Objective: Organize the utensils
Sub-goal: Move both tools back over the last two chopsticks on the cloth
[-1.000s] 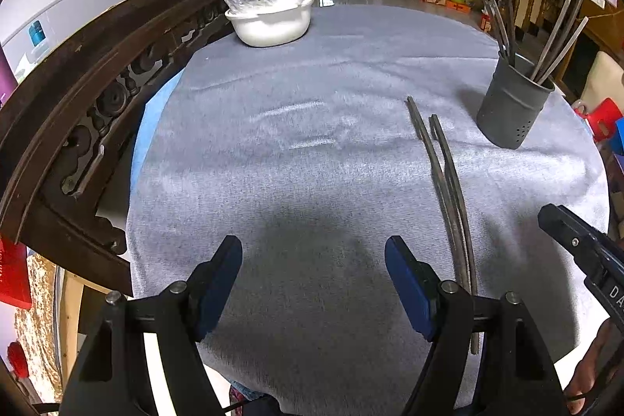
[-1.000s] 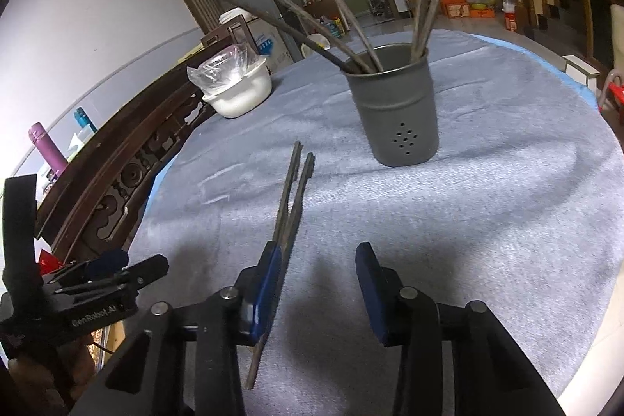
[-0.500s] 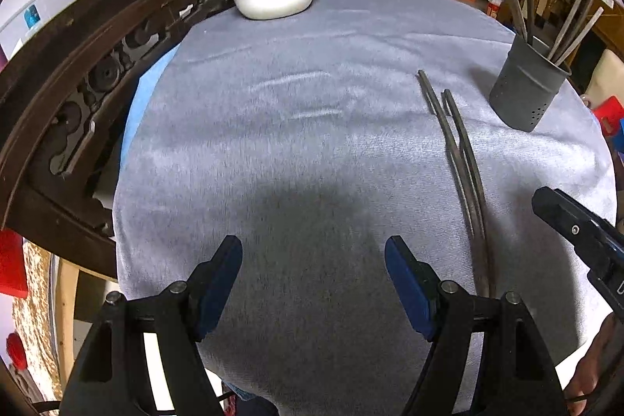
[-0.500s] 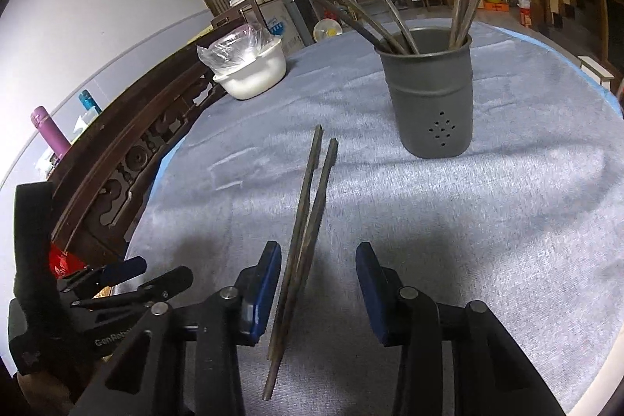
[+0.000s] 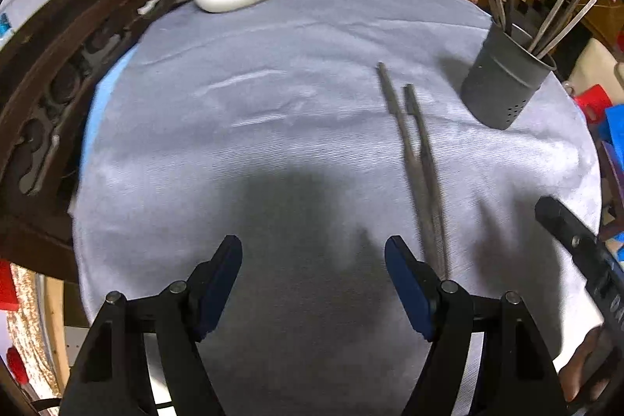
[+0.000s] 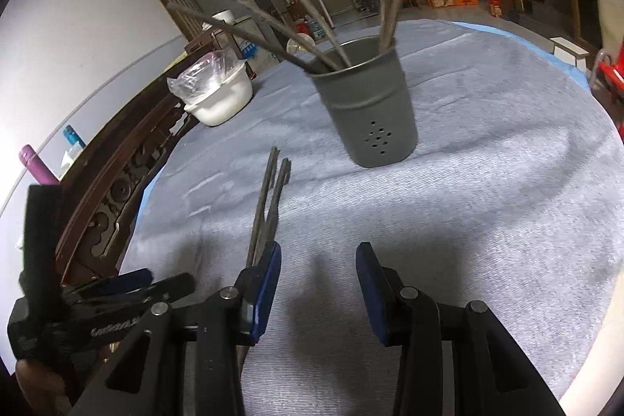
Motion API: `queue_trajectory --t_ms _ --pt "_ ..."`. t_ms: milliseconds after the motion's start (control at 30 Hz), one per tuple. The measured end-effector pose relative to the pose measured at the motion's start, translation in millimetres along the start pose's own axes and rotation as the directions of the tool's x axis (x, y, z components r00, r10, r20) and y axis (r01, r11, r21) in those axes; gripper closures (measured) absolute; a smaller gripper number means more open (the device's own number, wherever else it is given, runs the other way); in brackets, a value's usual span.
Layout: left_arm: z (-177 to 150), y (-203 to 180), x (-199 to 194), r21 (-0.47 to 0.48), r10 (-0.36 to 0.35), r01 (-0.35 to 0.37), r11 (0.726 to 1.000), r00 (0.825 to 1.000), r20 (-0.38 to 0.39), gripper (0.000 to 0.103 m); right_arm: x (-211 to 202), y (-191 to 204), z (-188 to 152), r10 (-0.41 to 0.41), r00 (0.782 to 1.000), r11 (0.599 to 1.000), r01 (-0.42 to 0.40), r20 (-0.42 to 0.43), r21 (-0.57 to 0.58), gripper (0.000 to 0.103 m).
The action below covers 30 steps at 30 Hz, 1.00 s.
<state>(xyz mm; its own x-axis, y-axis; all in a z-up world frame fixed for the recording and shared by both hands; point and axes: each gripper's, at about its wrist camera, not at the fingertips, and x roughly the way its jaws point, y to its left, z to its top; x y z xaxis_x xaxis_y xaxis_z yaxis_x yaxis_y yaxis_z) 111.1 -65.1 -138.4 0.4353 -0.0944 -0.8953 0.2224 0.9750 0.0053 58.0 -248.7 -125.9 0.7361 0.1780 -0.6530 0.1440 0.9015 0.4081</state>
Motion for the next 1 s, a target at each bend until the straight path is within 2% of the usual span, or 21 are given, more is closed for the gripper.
queue_trajectory --t_ms 167,333,567,767,1000 --pt "11 -18 23 0.024 0.011 -0.010 1.000 0.999 -0.050 0.027 -6 -8 2 0.001 1.000 1.000 -0.002 0.011 0.021 0.059" --pt "9 -23 35 0.020 -0.006 0.008 1.000 0.996 -0.088 0.027 -9 -12 3 0.006 1.000 0.999 -0.006 0.018 0.035 0.059" --pt "6 -32 31 0.039 -0.050 0.053 0.998 0.994 -0.092 0.027 -9 -16 2 0.006 1.000 0.999 -0.007 0.015 0.053 0.059" --pt "9 -28 19 0.004 -0.110 0.111 0.994 0.991 -0.076 0.027 -10 -17 2 0.008 1.000 0.998 -0.009 0.018 0.061 0.059" --pt "14 -31 28 0.019 -0.092 0.095 0.995 0.991 -0.095 0.027 -10 -14 1 0.016 1.000 0.998 -0.017 0.016 0.054 0.059"
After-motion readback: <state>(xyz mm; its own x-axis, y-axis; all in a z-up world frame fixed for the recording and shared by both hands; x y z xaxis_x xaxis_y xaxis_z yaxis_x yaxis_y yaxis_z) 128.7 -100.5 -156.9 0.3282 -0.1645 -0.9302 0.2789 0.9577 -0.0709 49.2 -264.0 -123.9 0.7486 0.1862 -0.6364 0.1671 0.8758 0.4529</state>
